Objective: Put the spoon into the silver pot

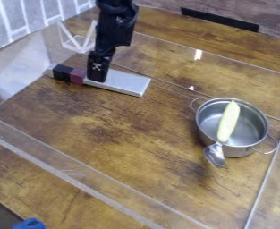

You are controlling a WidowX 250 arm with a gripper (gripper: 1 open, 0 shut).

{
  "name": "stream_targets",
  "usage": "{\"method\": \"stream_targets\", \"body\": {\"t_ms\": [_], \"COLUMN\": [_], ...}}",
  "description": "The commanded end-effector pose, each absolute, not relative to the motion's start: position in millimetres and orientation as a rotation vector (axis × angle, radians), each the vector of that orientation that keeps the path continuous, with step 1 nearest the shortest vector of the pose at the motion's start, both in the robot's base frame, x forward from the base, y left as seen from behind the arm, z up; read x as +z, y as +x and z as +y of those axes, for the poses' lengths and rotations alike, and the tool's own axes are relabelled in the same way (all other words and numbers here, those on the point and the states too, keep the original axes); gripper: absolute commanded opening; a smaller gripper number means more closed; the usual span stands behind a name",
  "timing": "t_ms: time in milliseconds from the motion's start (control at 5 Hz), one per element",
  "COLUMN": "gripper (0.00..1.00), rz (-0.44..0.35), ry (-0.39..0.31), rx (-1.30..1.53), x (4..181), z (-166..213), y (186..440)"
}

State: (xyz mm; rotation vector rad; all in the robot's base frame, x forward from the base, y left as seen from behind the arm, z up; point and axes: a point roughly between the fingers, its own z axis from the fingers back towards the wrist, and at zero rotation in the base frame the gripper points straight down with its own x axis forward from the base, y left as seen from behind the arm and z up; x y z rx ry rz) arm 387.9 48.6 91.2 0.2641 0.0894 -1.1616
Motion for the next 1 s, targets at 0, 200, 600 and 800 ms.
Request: {"method": "stream_targets", "body": {"t_ms": [0, 200, 600, 800], "gripper": [1.00, 0.00, 0.00, 0.00], "rz": [0.037, 0.032, 0.026, 0.022], "ry": [0.313, 0.311, 0.314, 0.319], "rx": [-1.138, -1.146, -1.113, -1.103], "x": [108.3, 108.1, 116.3, 125.3], "z": [45, 47, 38, 36], "y": [396, 395, 395, 386]}}
